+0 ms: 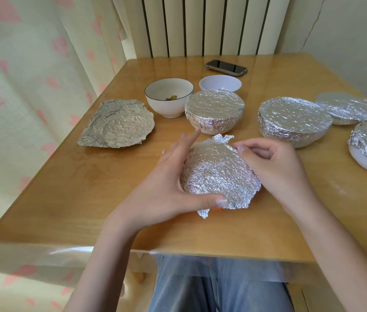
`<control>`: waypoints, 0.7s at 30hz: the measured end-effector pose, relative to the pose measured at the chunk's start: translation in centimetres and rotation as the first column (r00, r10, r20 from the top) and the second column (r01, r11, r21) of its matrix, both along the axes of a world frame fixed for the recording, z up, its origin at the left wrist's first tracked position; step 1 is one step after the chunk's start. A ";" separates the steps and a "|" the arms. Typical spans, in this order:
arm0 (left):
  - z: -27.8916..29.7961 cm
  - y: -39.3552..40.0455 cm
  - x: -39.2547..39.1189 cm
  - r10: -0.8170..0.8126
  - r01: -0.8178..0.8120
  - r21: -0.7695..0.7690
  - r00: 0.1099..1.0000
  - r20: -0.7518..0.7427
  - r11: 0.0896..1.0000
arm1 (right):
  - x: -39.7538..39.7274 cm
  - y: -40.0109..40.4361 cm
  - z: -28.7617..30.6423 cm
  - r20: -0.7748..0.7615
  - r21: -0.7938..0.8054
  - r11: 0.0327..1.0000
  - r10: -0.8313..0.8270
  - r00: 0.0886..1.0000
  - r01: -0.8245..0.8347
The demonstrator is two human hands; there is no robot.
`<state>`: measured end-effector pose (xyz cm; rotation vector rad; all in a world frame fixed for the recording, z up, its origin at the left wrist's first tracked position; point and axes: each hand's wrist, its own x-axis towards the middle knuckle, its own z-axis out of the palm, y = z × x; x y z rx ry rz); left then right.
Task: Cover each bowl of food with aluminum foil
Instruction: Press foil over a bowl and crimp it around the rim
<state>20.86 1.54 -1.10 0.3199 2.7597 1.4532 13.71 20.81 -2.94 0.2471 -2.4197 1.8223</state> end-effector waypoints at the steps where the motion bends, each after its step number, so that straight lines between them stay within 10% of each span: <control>1: -0.2 -0.2 0.0 -0.006 0.006 -0.007 1.000 0.004 1.000 | 0.0 0.0 0.0 -0.005 -0.006 1.000 -0.003 1.000 0.003; 12: -1.8 -0.4 -0.1 -0.020 0.020 0.060 1.000 -0.011 0.998 | 0.6 -0.2 1.5 -0.407 0.363 0.931 0.185 0.894 -0.027; 21: -2.4 -0.2 -0.2 -0.011 0.012 0.143 1.000 -0.003 0.990 | 0.1 -1.4 1.5 -0.086 0.653 0.680 0.503 0.860 -0.332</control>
